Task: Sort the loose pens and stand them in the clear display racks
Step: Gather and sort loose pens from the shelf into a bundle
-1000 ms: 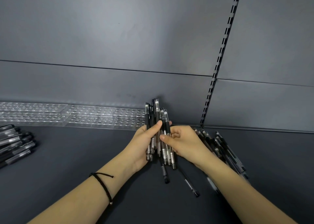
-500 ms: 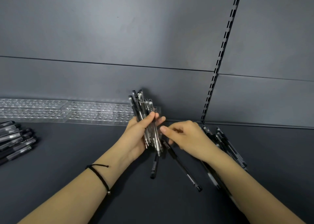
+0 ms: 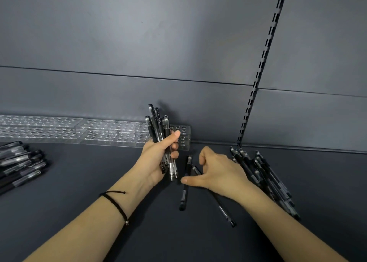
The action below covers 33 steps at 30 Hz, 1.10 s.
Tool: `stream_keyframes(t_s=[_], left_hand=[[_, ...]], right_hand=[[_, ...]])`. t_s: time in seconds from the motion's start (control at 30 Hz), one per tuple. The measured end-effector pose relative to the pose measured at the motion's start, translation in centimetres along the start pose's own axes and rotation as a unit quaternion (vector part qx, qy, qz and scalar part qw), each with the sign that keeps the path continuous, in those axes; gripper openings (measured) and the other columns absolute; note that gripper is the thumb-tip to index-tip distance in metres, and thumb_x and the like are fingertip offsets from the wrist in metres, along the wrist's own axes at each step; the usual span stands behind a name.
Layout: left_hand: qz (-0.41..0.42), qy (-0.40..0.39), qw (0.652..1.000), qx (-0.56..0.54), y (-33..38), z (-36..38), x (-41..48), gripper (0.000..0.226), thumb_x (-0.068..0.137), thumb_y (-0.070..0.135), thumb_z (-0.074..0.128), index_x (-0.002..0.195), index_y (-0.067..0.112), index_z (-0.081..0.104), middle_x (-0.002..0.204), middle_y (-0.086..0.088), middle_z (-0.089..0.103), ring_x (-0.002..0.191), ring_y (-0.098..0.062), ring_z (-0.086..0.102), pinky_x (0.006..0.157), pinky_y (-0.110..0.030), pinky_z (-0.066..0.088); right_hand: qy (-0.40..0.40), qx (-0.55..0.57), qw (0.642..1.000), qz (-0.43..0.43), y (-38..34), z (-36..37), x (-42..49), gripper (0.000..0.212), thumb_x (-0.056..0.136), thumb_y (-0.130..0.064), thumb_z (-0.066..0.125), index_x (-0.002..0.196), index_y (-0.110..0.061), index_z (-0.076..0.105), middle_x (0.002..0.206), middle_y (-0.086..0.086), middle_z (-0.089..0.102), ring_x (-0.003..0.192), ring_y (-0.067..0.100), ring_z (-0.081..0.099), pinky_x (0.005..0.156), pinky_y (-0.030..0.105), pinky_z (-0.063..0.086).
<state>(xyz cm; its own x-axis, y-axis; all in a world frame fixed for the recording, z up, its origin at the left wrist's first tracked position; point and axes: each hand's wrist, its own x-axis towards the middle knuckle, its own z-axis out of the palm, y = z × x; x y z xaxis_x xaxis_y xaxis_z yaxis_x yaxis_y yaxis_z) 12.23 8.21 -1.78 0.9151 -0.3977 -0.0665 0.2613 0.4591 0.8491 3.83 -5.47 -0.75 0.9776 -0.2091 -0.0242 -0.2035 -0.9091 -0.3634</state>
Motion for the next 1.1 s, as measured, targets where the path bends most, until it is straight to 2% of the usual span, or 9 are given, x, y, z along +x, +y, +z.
stream_keyframes(t_s=[0.13, 0.3, 0.4, 0.53, 0.7, 0.8, 0.9, 1.0, 1.1], left_hand=[[-0.003, 0.012, 1.0, -0.009, 0.0, 0.0, 0.0, 0.009, 0.084, 0.012, 0.072, 0.083, 0.011, 0.063, 0.069, -0.002, 0.06, 0.052, -0.008, 0.055, 0.042, -0.017, 0.043], [-0.023, -0.012, 0.999, 0.024, -0.2, 0.8, -0.5, 0.009, 0.091, 0.022, 0.066, 0.085, 0.016, 0.062, 0.065, 0.001, 0.065, 0.052, -0.011, 0.062, 0.058, -0.031, 0.059], [-0.037, -0.022, 0.999, 0.032, -0.3, 0.8, -0.6, 0.014, 0.09, 0.027, 0.067, 0.093, 0.016, 0.058, 0.063, 0.002, 0.057, 0.046, -0.01, 0.051, 0.046, -0.027, 0.052], [-0.015, -0.039, 0.999, 0.03, -0.4, 0.6, -0.5, 0.013, 0.09, 0.019, 0.066, 0.084, 0.014, 0.056, 0.062, 0.002, 0.049, 0.047, -0.008, 0.041, 0.039, -0.019, 0.035], [-0.004, -0.039, 0.998, 0.048, -0.5, 0.8, -0.7, 0.009, 0.089, 0.008, 0.065, 0.081, 0.008, 0.062, 0.064, 0.0, 0.055, 0.054, -0.008, 0.048, 0.04, -0.017, 0.037], [-0.014, -0.033, 0.998, 0.06, -0.5, 1.0, -0.9, 0.01, 0.089, 0.011, 0.067, 0.081, 0.007, 0.061, 0.063, -0.001, 0.056, 0.051, -0.008, 0.049, 0.04, -0.017, 0.038], [-0.024, -0.032, 0.998, 0.057, -0.6, 1.1, -1.0, 0.008, 0.089, 0.014, 0.067, 0.086, 0.008, 0.063, 0.069, -0.003, 0.061, 0.054, -0.009, 0.056, 0.044, -0.018, 0.044], [-0.04, -0.043, 0.998, 0.035, -0.7, 1.2, -1.2, 0.013, 0.088, 0.014, 0.067, 0.096, 0.004, 0.064, 0.082, -0.009, 0.072, 0.069, -0.015, 0.07, 0.056, -0.023, 0.056], [-0.069, -0.092, 0.993, 0.021, -0.6, 1.5, -1.7, 0.03, 0.091, 0.014, 0.063, 0.114, -0.003, 0.057, 0.103, -0.022, 0.072, 0.092, -0.03, 0.073, 0.075, -0.035, 0.061]], right_hand=[[-0.039, 0.064, 0.997, 0.011, 0.3, -0.6, -0.2, 0.052, 0.071, -0.055, 0.073, 0.104, -0.027, 0.044, 0.09, -0.009, 0.061, 0.083, 0.012, 0.061, 0.077, 0.037, 0.049], [-0.025, 0.056, 0.998, -0.004, 0.7, -0.6, 0.1, 0.054, 0.078, -0.031, 0.071, 0.125, -0.026, 0.044, 0.097, -0.008, 0.059, 0.086, 0.012, 0.059, 0.079, 0.034, 0.052], [-0.03, 0.074, 0.997, -0.005, 1.3, -0.8, 0.6, 0.055, 0.081, -0.025, 0.074, 0.131, -0.02, 0.05, 0.102, -0.006, 0.057, 0.091, 0.011, 0.058, 0.08, 0.025, 0.05], [-0.032, 0.077, 0.997, -0.003, 1.7, -0.9, 0.9, 0.036, 0.079, -0.023, 0.079, 0.112, -0.016, 0.066, 0.089, -0.007, 0.057, 0.082, 0.009, 0.056, 0.067, 0.016, 0.042], [-0.005, 0.069, 0.998, 0.002, 2.1, -1.0, 1.0, 0.018, 0.077, -0.023, 0.079, 0.077, -0.023, 0.062, 0.075, -0.01, 0.058, 0.075, 0.008, 0.058, 0.074, 0.024, 0.05], [0.014, 0.054, 0.998, 0.001, 2.3, -1.0, 1.0, 0.02, 0.078, -0.025, 0.078, 0.072, -0.026, 0.059, 0.073, -0.012, 0.058, 0.078, 0.011, 0.061, 0.076, 0.027, 0.053], [0.069, 0.106, 0.992, 0.009, 2.8, -1.4, 1.3, 0.016, 0.079, -0.023, 0.076, 0.069, -0.024, 0.062, 0.067, -0.013, 0.06, 0.071, 0.008, 0.06, 0.066, 0.022, 0.047], [0.124, 0.357, 0.926, 0.007, 3.2, -2.4, 1.4, 0.01, 0.081, -0.019, 0.076, 0.074, -0.017, 0.069, 0.063, -0.005, 0.062, 0.057, 0.01, 0.054, 0.054, 0.021, 0.04], [0.084, 0.545, 0.834, -0.027, 3.1, -3.0, 0.9, 0.011, 0.087, -0.018, 0.07, 0.078, -0.011, 0.07, 0.062, 0.001, 0.059, 0.051, 0.012, 0.05, 0.042, 0.022, 0.035]])
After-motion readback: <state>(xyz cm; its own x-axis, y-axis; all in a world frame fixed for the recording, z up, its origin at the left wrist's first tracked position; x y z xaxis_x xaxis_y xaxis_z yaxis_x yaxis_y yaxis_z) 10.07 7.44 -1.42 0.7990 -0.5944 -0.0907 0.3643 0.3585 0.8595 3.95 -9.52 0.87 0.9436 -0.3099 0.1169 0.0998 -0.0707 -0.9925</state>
